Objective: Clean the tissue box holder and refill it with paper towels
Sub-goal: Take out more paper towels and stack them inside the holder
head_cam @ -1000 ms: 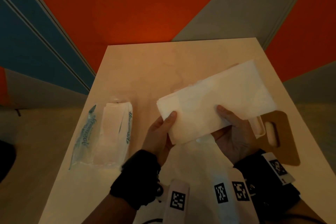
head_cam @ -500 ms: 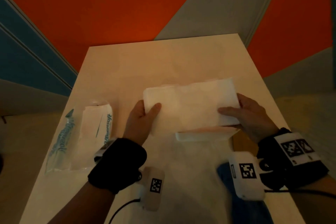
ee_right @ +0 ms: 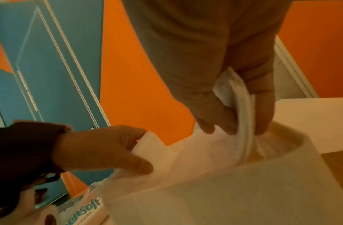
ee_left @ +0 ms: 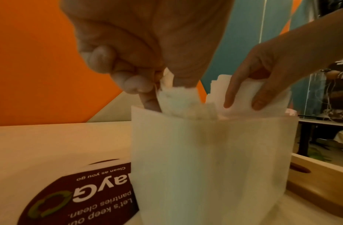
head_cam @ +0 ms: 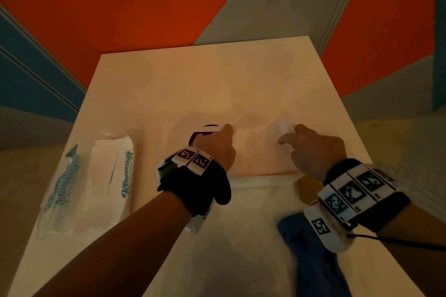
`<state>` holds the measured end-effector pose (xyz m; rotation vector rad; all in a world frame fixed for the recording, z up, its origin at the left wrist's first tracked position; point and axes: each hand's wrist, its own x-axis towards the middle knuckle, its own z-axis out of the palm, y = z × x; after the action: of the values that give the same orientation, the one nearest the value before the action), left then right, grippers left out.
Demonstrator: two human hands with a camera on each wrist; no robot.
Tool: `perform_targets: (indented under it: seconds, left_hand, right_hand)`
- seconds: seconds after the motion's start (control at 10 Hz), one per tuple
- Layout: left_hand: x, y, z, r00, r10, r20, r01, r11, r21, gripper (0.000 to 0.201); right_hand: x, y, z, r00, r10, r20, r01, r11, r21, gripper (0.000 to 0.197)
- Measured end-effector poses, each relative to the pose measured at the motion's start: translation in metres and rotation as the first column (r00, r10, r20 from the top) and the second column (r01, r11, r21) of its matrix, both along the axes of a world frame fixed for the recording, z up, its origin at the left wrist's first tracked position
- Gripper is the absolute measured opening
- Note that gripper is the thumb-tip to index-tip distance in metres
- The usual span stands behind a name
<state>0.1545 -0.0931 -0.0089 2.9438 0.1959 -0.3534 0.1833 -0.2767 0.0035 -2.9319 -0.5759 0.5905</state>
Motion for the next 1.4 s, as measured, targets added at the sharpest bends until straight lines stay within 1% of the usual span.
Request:
perform_targets:
  seconds: [0.1, 0.2, 0.3, 0.4, 0.5, 0.6, 0.7, 0.8, 0.9, 1.0, 1.1, 1.2, 1.3, 1.4]
  left_hand:
    - [0.001, -0.001, -0.006, 0.999, -0.034, 0.009, 0.033, 0.996, 0.079, 0.035]
    - [0.005, -0.002, -0.011, 0.994, -0.109, -0.013, 0.109, 0.98, 0.167, 0.048]
    - [0.007, -0.003, -0.02, 0.981, -0.191, -0.032, 0.194, 0.959, 0.208, 0.058]
    - [0.003, -0.003, -0.02, 0.985, -0.162, -0.061, 0.171, 0.966, 0.196, 0.057]
    - [-0.001, 0.001, -0.012, 0.987, -0.16, 0.009, 0.155, 0.972, 0.177, 0.057]
    - [-0.004, 0.01, -0.003, 0.874, -0.396, 0.283, 0.357, 0.917, 0.178, 0.041]
    - [-0.003, 0.013, -0.003, 0.777, -0.616, 0.131, 0.593, 0.785, 0.179, 0.03]
    - [-0.005, 0.012, -0.015, 0.784, -0.541, -0.303, 0.59, 0.801, 0.096, 0.043]
    - [-0.008, 0.013, -0.025, 0.788, -0.508, -0.346, 0.562, 0.824, 0.071, 0.046]
    - [-0.006, 0.011, -0.033, 0.806, -0.485, -0.339, 0.541, 0.837, 0.088, 0.046]
    - [-0.009, 0.008, -0.022, 0.813, -0.469, -0.345, 0.533, 0.838, 0.117, 0.047]
    - [-0.02, 0.028, -0.013, 0.909, -0.41, -0.069, 0.401, 0.909, -0.114, 0.044]
    - [-0.049, 0.07, -0.006, 0.927, 0.034, 0.373, 0.174, 0.844, -0.508, 0.039]
    - [-0.081, 0.131, -0.01, 0.823, 0.533, 0.196, -0.28, 0.682, -0.676, 0.024]
  right_hand:
    - [0.004, 0.001, -0.009, 0.996, 0.041, -0.083, -0.049, 0.995, -0.091, 0.039]
    - [0.007, 0.005, -0.01, 0.992, 0.096, -0.086, -0.113, 0.969, -0.22, 0.035]
    - [0.007, 0.01, -0.008, 0.977, 0.212, -0.023, -0.205, 0.9, -0.386, 0.032]
    - [0.005, 0.008, -0.007, 0.964, 0.263, 0.027, -0.224, 0.865, -0.449, 0.033]
    - [0.002, -0.003, -0.004, 0.956, 0.222, 0.19, -0.172, 0.953, -0.251, 0.038]
    - [0.002, -0.017, 0.009, 0.93, 0.268, 0.251, -0.218, 0.953, -0.211, 0.041]
    - [0.007, -0.015, 0.01, 0.875, 0.475, 0.091, -0.409, 0.827, -0.386, 0.046]
    - [0.008, -0.017, -0.008, 0.834, 0.55, -0.047, -0.507, 0.731, -0.457, 0.045]
    - [0.009, -0.027, -0.033, 0.781, 0.621, 0.067, -0.53, 0.716, -0.455, 0.025]
    - [0.009, -0.016, -0.019, 0.792, 0.61, 0.006, -0.505, 0.661, -0.555, 0.031]
    - [0.012, -0.008, -0.019, 0.813, 0.574, -0.099, -0.504, 0.608, -0.613, 0.042]
    - [0.008, -0.001, -0.011, 0.871, 0.463, -0.162, -0.467, 0.68, -0.565, 0.041]
    - [0.001, 0.011, -0.009, 0.893, 0.441, 0.093, -0.391, 0.86, -0.327, 0.063]
    - [-0.017, 0.048, 0.002, 0.9, 0.372, 0.227, -0.36, 0.928, -0.094, 0.052]
